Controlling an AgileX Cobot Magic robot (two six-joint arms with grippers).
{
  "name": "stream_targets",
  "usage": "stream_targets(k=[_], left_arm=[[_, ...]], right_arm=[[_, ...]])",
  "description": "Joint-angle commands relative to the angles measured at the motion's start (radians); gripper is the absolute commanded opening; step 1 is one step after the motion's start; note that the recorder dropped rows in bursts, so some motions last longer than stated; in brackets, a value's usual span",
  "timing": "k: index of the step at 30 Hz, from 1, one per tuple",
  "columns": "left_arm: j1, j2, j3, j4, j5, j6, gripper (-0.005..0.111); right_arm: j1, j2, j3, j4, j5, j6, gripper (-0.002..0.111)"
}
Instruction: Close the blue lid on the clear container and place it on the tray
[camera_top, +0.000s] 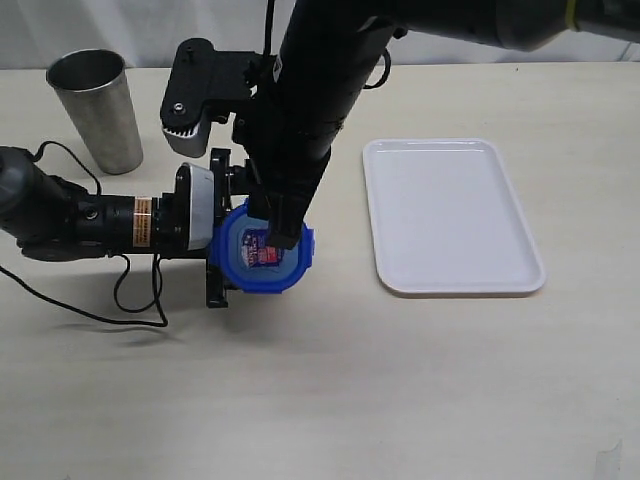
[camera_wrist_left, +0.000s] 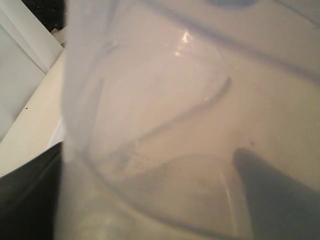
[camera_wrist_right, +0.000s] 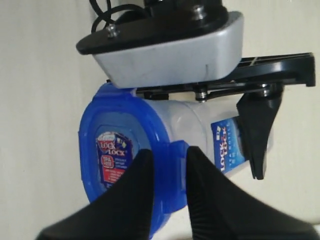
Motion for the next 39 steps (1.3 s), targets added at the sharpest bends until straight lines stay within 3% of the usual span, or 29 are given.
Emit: stream_targets(k=[1,12,19,26,32,39], left_arm=[[-0.01,-0.003,-0.001,-0.039,-0.016,-0.138,0.0],[-0.01,-0.017,-0.001,-0.056,-0.016,-0.337,0.0],[-0.01,-0.023,-0.001,-0.122,-0.016,-0.57,0.0],[-0.01,-0.023,-0.001,-0.201,-0.016,-0.705,0.0],[-0.01,-0.023,-0.001,-0.201,-0.016,-0.68,0.0],[-0.01,-0.023,-0.001,-0.183,-0.016,-0.594,0.0]], right_arm=[[-0.01,0.104,0.066,-0.059,0.052,0.016,0.025],[-0.01,-0.077,0.062,-0.167,-0.143,0.227,0.027],[-0.01,-0.183,0.062,-0.167,-0.284,0.446,0.027],[-0.01,-0.189,0.06,-0.167,-0.27,0.715,0.028],[-0.01,-0.126,-0.084,-0.169,-0.076,0.804,0.048],[-0.01,-0.014,-0.234,-0.101,0.006,0.83,0.047]])
